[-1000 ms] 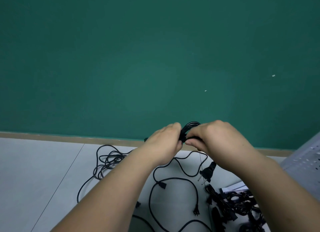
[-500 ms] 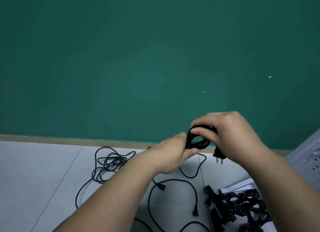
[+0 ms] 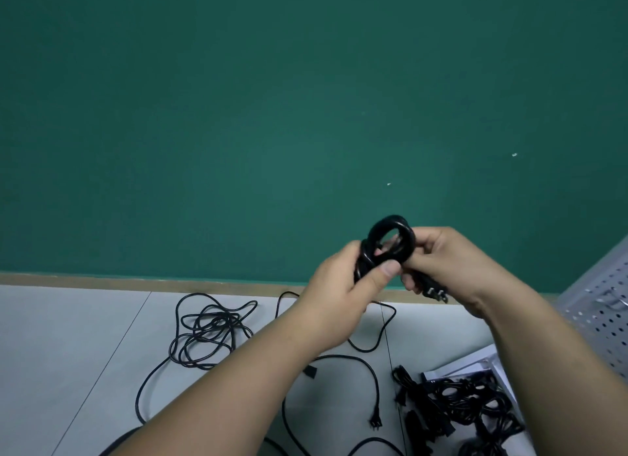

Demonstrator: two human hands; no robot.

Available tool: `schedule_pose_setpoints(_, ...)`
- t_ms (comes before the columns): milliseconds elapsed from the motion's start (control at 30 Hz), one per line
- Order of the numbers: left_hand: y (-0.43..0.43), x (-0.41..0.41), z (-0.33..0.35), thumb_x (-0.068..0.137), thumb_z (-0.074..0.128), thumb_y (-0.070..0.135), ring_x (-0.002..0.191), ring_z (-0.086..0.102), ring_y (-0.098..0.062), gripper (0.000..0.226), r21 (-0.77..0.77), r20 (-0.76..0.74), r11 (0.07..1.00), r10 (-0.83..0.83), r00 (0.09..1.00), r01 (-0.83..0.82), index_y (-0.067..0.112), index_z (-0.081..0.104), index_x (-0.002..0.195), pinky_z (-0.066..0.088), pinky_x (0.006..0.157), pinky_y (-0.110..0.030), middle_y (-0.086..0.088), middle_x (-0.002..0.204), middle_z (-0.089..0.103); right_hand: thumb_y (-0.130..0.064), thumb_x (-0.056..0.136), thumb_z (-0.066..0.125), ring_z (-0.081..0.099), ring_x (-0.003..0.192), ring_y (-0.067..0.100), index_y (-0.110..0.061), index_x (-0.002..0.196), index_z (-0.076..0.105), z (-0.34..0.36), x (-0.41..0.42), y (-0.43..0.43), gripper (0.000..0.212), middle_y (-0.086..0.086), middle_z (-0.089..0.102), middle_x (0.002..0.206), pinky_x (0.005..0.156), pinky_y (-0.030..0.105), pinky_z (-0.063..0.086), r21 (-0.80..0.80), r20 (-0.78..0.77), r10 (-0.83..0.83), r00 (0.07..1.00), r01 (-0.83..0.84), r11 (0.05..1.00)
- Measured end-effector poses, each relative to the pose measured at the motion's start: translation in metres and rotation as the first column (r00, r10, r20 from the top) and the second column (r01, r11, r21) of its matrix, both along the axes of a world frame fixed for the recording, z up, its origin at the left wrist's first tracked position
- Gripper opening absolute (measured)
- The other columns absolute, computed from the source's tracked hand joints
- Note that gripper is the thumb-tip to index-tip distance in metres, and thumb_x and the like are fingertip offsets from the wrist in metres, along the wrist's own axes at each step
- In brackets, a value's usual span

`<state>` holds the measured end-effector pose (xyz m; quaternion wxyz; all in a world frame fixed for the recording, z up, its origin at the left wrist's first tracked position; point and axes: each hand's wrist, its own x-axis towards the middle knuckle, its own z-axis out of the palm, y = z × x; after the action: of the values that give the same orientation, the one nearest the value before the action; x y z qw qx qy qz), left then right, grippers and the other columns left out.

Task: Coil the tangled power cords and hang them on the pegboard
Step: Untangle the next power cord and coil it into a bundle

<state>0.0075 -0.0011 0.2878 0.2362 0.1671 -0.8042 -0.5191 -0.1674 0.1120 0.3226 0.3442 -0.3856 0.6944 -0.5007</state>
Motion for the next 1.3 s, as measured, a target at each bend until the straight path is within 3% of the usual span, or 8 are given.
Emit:
schedule_pose_setpoints(167, -0.014, -0.007, -0.008, 0.099, 0.059, 0.062, 0.078, 0.06, -0.01, 0.035, 0.131, -0.013, 0.969, 0.215, 0.977, -0.211, 0.039, 0.042, 0.12, 0.051, 0.077, -0.038, 0.014, 0.087, 0.062, -0.021, 0.098, 0.077, 0.046, 0.056, 0.021, -0.009, 0.084, 0.072, -0.012, 0.021, -0.014, 0.018, 0.008, 0.065, 0.065, 0.049, 0.025, 0.037, 0.02, -0.057, -0.011, 0.998, 0.012, 1.0)
schedule_pose_setpoints(300, -0.022, -0.009, -0.009, 0.1, 0.049, 0.068, 0.074, 0.058, -0.012, 0.024, 0.13, 0.033, 0.95, 0.281, 0.959, -0.283, 0.044, 0.053, 0.102, 0.059, 0.082, -0.052, 0.021, 0.08, 0.062, -0.025, 0.099, 0.075, 0.054, 0.053, 0.018, -0.02, 0.095, 0.073, -0.016, 0.041, -0.024, 0.007, 0.003, 0.07, 0.064, 0.061, 0.036, 0.049, -0.046, -0.195, -0.123, 0.973, 0.116, 0.992)
schedule_pose_setpoints(600, -0.023, -0.006, 0.013, 0.104, 0.041, 0.05, 0.08, 0.049, -0.016, 0.019, 0.291, 0.039, 0.932, 0.213, 0.976, -0.215, 0.035, 0.052, 0.102, 0.042, 0.074, -0.037, 0.008, 0.087, 0.054, -0.003, 0.105, 0.047, 0.076, 0.093, 0.012, -0.034, 0.104, 0.073, -0.007, 0.049, -0.006, 0.041, -0.011, 0.078, 0.105, 0.087, 0.053, 0.061, -0.046, -0.303, -0.001, 0.953, -0.014, 0.999)
schedule_pose_setpoints(733, -0.026, -0.003, 0.019, 0.112, 0.036, 0.027, 0.085, 0.05, -0.012, 0.025, 0.372, 0.006, 0.908, 0.203, 0.979, -0.19, 0.032, 0.057, 0.1, 0.041, 0.075, -0.03, 0.006, 0.09, 0.057, -0.042, 0.103, 0.062, 0.074, 0.091, 0.021, -0.047, 0.115, 0.073, -0.004, 0.051, 0.001, 0.016, -0.023, 0.077, 0.104, 0.088, 0.046, 0.059, -0.017, -0.517, 0.045, 0.855, -0.063, 0.998)
schedule_pose_setpoints(800, -0.024, -0.003, 0.02, 0.112, 0.034, 0.031, 0.086, 0.054, -0.012, 0.03, 0.403, 0.011, 0.898, 0.184, 0.983, -0.173, 0.036, 0.058, 0.094, 0.043, 0.077, -0.031, 0.01, 0.085, 0.062, -0.057, 0.099, 0.057, 0.073, 0.084, 0.02, -0.043, 0.108, 0.077, -0.001, 0.055, 0.0, 0.026, -0.022, 0.076, 0.093, 0.082, 0.043, 0.058, -0.076, -0.564, -0.027, 0.825, -0.019, 0.997)
schedule_pose_setpoints(967, -0.014, -0.003, 0.02, 0.111, 0.025, 0.058, 0.108, 0.061, -0.007, 0.053, 0.497, 0.013, 0.864, 0.088, 0.996, -0.083, 0.026, 0.063, 0.131, 0.048, 0.094, -0.03, 0.01, 0.111, 0.068, -0.052, 0.1, 0.062, 0.057, 0.065, 0.014, -0.04, 0.085, 0.08, -0.003, 0.068, -0.012, 0.026, -0.004, 0.063, 0.075, 0.068, 0.036, 0.048, -0.215, -0.467, -0.221, 0.856, 0.133, 0.967)
schedule_pose_setpoints(1167, -0.007, -0.004, 0.021, 0.116, 0.027, 0.042, 0.073, 0.052, 0.006, 0.026, 0.474, -0.012, 0.876, 0.109, 0.994, -0.09, 0.032, 0.045, 0.1, 0.042, 0.072, -0.021, 0.03, 0.07, 0.053, -0.05, 0.1, 0.066, 0.05, 0.064, 0.013, -0.032, 0.08, 0.08, 0.0, 0.08, -0.019, 0.03, -0.002, 0.058, 0.076, 0.064, 0.033, 0.04, -0.181, -0.346, -0.244, 0.906, 0.19, 0.965)
schedule_pose_setpoints(1300, -0.007, -0.001, 0.023, 0.115, 0.033, 0.043, 0.079, 0.049, -0.004, 0.026, 0.483, -0.065, 0.875, 0.087, 0.994, -0.045, 0.032, 0.046, 0.096, 0.04, 0.077, -0.028, 0.023, 0.076, 0.052, -0.047, 0.098, 0.067, 0.058, 0.075, 0.021, -0.025, 0.078, 0.079, 0.002, 0.083, -0.021, 0.032, 0.002, 0.062, 0.083, 0.073, 0.04, 0.048, -0.187, -0.313, -0.249, 0.916, 0.198, 0.962)
